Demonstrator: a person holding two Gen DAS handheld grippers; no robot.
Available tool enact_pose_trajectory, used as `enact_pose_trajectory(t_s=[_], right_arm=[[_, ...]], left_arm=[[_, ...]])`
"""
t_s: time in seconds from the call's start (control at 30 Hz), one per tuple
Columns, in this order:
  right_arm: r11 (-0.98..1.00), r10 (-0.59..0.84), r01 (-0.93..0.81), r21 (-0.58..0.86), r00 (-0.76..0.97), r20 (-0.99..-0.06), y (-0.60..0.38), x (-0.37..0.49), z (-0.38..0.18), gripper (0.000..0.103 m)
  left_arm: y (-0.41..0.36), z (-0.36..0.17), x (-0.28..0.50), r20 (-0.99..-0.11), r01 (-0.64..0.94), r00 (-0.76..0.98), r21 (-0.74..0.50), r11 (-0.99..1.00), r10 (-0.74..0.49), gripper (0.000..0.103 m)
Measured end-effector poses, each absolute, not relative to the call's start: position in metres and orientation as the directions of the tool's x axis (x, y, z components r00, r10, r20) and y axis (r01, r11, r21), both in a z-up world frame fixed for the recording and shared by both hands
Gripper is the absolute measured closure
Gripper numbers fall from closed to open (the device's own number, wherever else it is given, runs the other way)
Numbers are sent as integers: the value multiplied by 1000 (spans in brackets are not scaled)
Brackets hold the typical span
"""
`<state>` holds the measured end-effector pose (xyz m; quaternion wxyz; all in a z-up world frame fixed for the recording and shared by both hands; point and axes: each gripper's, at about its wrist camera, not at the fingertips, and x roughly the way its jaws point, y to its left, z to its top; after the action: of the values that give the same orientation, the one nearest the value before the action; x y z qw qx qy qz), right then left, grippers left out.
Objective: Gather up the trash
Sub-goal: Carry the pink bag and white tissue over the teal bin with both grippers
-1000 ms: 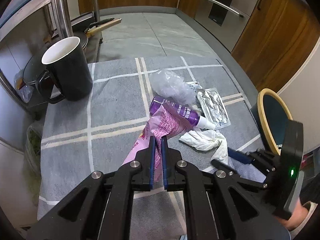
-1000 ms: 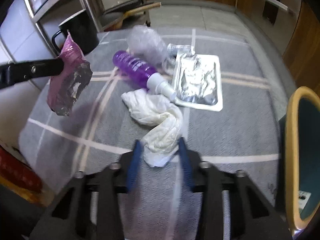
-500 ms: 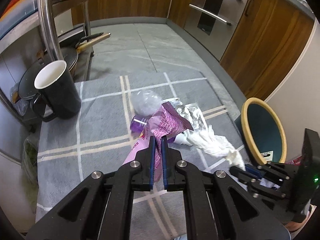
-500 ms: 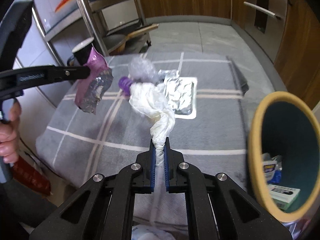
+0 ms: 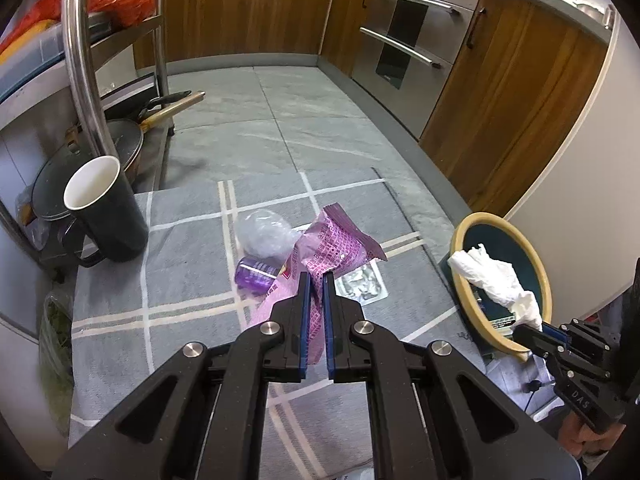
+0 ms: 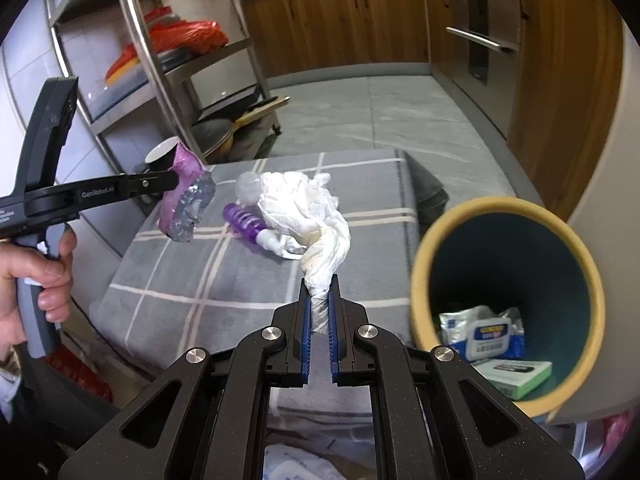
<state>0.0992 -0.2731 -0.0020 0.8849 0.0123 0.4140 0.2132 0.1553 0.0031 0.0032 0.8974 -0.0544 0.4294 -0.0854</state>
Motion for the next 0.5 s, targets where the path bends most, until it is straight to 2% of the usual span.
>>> enact_pose_trajectory(t_s=[0.5], right_arm=[[957,289,-210,200,636,-715,-354,90,-2,94]], left_arm=[[-83,13,162,-753,260,582,-185,948,-307,98]])
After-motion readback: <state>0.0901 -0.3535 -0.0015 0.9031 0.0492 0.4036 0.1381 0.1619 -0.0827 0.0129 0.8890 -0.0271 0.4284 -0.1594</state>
